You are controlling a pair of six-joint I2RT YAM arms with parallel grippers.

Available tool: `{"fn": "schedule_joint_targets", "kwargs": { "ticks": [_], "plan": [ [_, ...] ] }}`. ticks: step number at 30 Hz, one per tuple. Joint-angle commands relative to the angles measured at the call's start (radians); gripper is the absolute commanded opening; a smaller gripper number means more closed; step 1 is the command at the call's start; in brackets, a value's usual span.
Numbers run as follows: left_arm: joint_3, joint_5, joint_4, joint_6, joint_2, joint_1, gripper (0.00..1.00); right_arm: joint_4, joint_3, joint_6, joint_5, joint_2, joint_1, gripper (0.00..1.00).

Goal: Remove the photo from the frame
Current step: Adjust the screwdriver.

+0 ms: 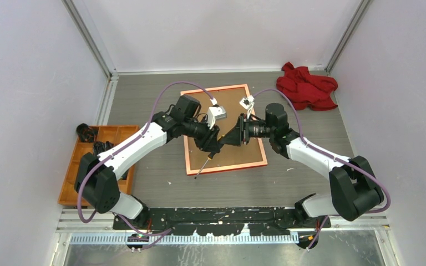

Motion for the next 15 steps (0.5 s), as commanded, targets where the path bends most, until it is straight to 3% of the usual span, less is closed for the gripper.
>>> {"fn": "schedule_joint_targets", "kwargs": {
  "ticks": [1,5,9,11,14,15],
  "plan": [
    [0.001,0.000,0.043,-0.006,-0.018,-0.002,0.01,0.032,0.004,-0.022,-0.033,0.002,0.006,0.48],
    [0.001,-0.001,0.045,-0.008,-0.018,-0.001,0.00,0.025,0.004,-0.032,-0.033,0.004,0.005,0.40],
    [-0.009,-0.003,0.054,-0.014,-0.028,0.005,0.02,-0.011,0.017,-0.059,-0.027,0.007,0.005,0.08],
    [-0.014,-0.009,0.062,-0.018,-0.035,0.011,0.12,-0.040,0.031,-0.074,-0.024,0.004,0.000,0.01],
    [-0.024,-0.005,0.067,-0.022,-0.058,0.030,0.31,-0.067,0.047,-0.076,-0.026,-0.008,-0.032,0.01],
    [-0.030,-0.003,0.071,-0.023,-0.071,0.040,0.43,-0.068,0.048,-0.070,-0.026,-0.016,-0.045,0.01]
  ]
}}
